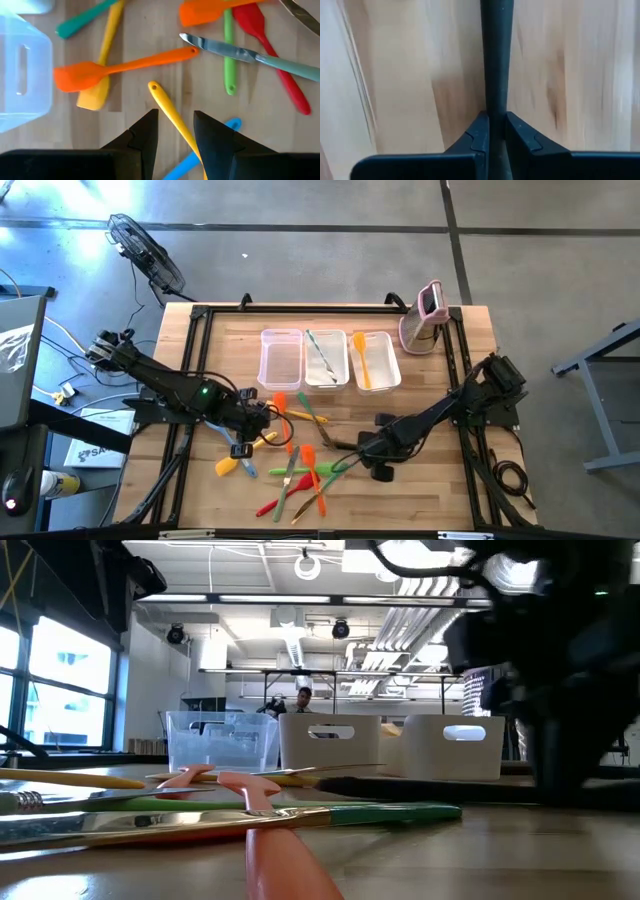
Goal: Pick & Place Kitchen Items
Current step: Put the black serving spoon into the transparent bin
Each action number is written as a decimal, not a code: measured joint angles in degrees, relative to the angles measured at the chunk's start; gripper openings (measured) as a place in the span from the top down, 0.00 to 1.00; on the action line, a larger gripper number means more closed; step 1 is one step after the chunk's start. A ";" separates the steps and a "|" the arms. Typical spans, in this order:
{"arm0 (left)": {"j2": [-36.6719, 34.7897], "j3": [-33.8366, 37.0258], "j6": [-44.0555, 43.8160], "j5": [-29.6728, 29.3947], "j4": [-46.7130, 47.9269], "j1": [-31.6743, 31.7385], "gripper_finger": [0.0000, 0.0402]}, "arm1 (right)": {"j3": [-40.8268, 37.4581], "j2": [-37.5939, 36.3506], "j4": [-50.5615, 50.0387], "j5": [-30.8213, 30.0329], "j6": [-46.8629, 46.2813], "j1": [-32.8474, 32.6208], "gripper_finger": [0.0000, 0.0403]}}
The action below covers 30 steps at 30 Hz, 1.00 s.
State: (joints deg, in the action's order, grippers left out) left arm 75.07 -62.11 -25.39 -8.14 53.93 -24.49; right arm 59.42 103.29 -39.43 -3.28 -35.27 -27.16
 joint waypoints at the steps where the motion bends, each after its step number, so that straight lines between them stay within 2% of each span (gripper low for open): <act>1: 0.00 0.00 0.01 -0.37 -0.01 0.07 0.70 | -0.08 -0.45 -1.71 0.82 -0.66 -0.28 0.93; 8: 0.02 0.00 0.00 -4.64 -0.33 0.11 0.70 | -0.07 -1.06 -13.83 7.49 -4.49 -3.02 0.94; 15: 0.02 0.00 0.02 -9.55 -0.43 0.11 0.70 | 0.04 -3.10 -20.80 7.67 -9.18 -5.63 0.94; 20: 0.02 0.00 2.86 -12.22 -3.00 0.11 0.70 | 0.15 -8.35 -22.22 3.68 -13.03 -6.95 0.94; 25: 0.02 0.00 10.72 -13.92 -9.72 0.11 0.70 | 2.22 -13.99 -25.17 -2.53 -15.64 -8.63 0.94; 30: 0.02 0.00 19.51 -17.94 -19.20 0.11 0.70 | 6.98 -17.64 -24.69 -14.15 -14.19 -10.37 0.95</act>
State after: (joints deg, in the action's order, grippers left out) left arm 75.09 -62.11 -5.87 -26.08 34.73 -24.38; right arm 66.40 85.65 -64.13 -17.43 -49.46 -37.53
